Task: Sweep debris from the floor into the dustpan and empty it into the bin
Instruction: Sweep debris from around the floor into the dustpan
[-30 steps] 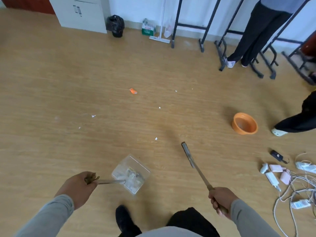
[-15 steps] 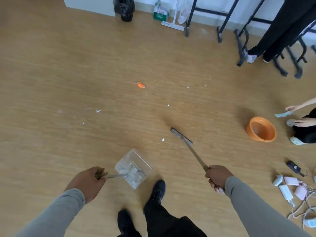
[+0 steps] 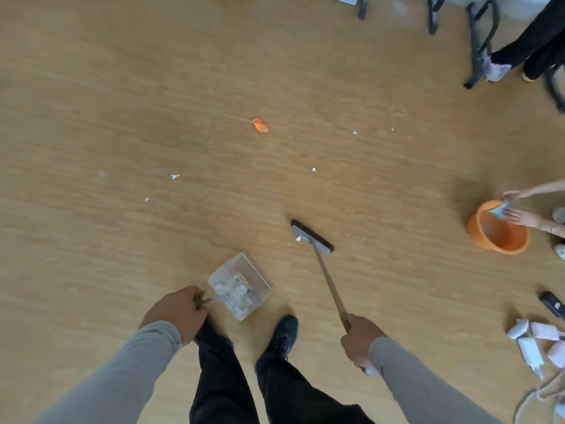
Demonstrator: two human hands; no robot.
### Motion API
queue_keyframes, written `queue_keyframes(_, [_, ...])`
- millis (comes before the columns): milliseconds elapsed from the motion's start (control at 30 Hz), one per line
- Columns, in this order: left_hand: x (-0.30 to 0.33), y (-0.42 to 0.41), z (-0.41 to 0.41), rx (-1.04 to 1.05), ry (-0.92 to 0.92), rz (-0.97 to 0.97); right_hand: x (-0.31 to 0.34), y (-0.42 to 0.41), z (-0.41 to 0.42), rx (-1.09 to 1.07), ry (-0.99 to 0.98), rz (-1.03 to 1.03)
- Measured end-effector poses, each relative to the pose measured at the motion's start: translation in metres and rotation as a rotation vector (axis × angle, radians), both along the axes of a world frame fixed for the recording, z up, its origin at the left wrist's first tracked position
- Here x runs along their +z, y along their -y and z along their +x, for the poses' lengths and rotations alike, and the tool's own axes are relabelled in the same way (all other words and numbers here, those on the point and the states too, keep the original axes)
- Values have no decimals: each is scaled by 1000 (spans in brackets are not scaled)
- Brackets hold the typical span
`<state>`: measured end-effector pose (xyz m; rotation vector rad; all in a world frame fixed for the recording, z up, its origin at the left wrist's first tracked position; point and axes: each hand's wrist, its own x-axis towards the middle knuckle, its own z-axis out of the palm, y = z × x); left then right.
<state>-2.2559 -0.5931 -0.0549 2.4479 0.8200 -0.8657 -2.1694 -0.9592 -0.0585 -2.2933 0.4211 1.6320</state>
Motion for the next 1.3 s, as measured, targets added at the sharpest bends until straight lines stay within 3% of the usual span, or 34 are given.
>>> queue_keyframes(133, [-3, -11, 9, -7, -15, 15, 38, 17, -1, -107, -166, 95])
queue_keyframes(200, [-4, -13, 12, -19, -3, 20, 68, 38, 14, -125, -163, 142])
queue_keyframes(333, [-7, -14, 12, -29, 10, 30, 115, 66, 42, -360, -168, 138])
queue_keyframes(533, [-9, -20, 13, -22, 27, 20, 85, 10, 41, -171, -31, 62])
queue_keyframes(700, [-11, -21, 16, -25, 43, 14, 62, -35, 20, -58, -197, 78])
queue_keyframes(800, [-10, -21, 15, -19, 43, -8, 84, -19, 32, -206, -264, 160])
queue_keyframes(933, [-9, -23, 8, 18, 18, -82, 124, 11, 51, -366, -231, 185])
queue_keyframes(1067, [0, -32, 2, 22, -63, -220, 150, -1, 40, -279, -157, 192])
queue_keyframes(1300, [40, -83, -31, 198, 23, -195, 161, -84, 61, -193, 38, 175])
